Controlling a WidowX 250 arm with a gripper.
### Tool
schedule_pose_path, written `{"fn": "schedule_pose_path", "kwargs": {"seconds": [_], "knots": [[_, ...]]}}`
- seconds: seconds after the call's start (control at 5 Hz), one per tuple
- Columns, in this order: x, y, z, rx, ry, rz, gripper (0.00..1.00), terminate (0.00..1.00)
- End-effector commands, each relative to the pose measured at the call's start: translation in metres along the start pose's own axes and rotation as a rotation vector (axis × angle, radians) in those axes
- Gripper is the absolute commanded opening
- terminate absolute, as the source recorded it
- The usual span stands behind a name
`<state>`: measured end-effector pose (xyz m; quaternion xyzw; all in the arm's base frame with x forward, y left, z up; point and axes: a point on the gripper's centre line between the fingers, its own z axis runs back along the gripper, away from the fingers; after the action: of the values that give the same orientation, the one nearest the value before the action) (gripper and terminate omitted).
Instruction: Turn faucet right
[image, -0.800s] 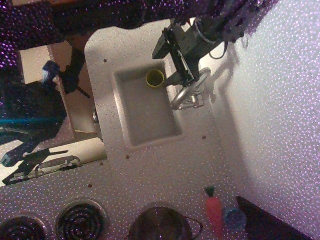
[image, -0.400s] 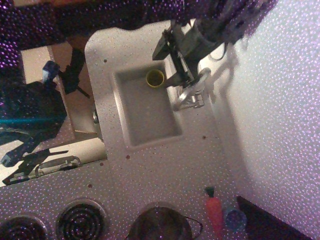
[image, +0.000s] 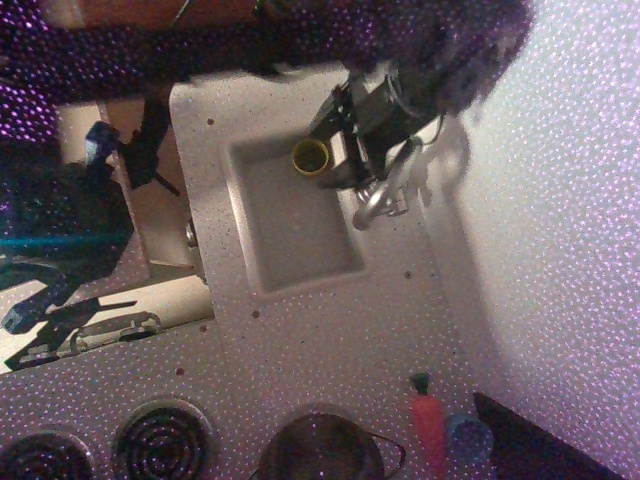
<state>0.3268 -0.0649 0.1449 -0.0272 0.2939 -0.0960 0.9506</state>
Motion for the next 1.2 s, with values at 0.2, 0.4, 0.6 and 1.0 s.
{"fn": "schedule_pose_path", "kwargs": {"seconds": [0.2, 0.4, 0.6, 1.0], "knots": [[-0.008, -0.025, 0.01, 0.025, -0.11, 0.003, 1.0, 0.0], [-0.015, -0.023, 0.014, -0.021, -0.234, 0.02, 1.0, 0.0], [-0.014, -0.025, 0.017, -0.092, -0.251, -0.125, 1.0, 0.0], [-0.051, -0.13, -0.014, 0.121, -0.027, -0.429, 1.0, 0.0]]}}
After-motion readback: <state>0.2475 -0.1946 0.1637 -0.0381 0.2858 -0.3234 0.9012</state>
